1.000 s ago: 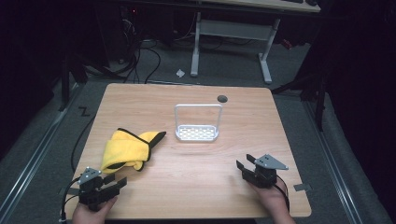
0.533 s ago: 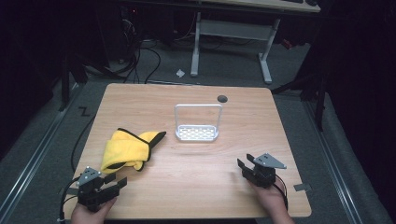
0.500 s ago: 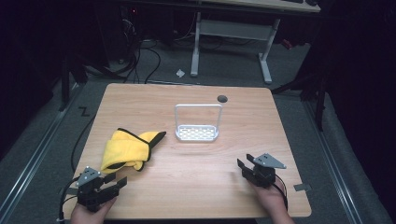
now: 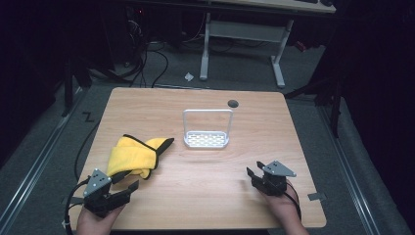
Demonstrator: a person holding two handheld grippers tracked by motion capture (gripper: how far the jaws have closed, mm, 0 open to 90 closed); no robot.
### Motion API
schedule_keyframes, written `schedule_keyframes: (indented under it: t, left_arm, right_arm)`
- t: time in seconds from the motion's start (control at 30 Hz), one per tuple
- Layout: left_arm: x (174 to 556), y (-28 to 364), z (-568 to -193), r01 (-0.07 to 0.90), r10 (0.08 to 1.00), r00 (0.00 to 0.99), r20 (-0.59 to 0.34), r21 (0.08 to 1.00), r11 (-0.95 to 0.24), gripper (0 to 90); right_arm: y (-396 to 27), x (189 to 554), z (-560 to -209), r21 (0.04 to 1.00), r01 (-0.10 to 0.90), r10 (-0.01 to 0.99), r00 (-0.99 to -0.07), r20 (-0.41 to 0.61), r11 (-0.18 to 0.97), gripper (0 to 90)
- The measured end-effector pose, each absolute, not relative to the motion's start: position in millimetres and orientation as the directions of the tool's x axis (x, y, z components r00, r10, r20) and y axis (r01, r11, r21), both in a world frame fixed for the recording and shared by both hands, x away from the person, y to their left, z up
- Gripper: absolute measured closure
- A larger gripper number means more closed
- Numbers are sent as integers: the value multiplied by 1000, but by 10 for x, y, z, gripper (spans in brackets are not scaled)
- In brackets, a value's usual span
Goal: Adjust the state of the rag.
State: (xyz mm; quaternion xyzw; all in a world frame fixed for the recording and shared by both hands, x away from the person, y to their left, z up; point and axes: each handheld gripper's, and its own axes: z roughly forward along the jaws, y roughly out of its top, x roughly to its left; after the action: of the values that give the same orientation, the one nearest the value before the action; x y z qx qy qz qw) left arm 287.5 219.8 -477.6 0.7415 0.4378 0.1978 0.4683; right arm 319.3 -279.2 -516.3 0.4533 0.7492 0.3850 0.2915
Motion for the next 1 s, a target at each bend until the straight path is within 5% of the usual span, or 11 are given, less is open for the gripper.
schedule_keyframes:
  t: [0.63,0.77,1.0]
  left_arm:
    - [3707,2519,-4655,556,892,407,-197,828,-70,390]
    - [3815,2552,-4688,593,908,368,-199,802,-64,444]
    - [4001,2473,-4918,701,925,338,-172,702,-125,733]
  right_arm:
    - [-2770,3191,-5161,841,451,897,-433,-89,300,503]
    - [-2758,3198,-5166,838,450,894,-438,-93,308,503]
    - [-2725,3207,-5184,833,451,887,-452,-96,320,503]
